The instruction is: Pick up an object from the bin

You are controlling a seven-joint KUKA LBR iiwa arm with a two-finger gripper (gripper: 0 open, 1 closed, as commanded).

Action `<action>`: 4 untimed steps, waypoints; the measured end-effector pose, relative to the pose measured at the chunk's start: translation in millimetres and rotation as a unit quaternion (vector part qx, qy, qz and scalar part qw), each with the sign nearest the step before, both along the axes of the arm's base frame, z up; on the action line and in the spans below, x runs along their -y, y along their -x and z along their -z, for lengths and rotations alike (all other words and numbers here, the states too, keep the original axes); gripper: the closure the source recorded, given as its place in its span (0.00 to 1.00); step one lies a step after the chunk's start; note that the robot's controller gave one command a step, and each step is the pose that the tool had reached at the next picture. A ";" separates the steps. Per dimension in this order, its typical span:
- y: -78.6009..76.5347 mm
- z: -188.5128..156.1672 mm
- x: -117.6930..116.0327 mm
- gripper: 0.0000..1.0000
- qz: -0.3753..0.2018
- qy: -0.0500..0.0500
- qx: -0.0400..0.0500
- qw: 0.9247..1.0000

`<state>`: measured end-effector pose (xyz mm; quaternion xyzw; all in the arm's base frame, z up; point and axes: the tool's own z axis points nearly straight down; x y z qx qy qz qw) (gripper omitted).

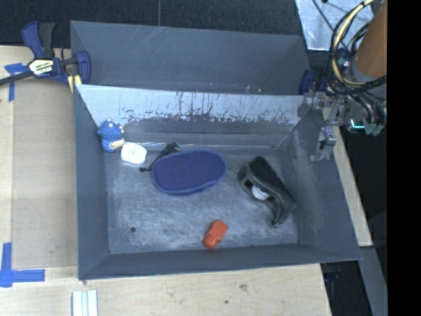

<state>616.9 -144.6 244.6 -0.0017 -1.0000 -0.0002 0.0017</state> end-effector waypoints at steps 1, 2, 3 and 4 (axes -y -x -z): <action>35.4 102.4 -68.3 0.00 0.102 0.000 0.000 0.995; 33.7 160.7 -61.0 0.00 0.137 -0.001 0.000 0.991; 33.1 161.2 -60.7 1.00 0.138 -0.001 0.002 0.990; 62.1 163.0 -69.7 1.00 0.085 0.002 0.024 0.996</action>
Offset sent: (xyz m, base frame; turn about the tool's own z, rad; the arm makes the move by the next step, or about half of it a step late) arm -0.0342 0.0664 -0.0991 0.2067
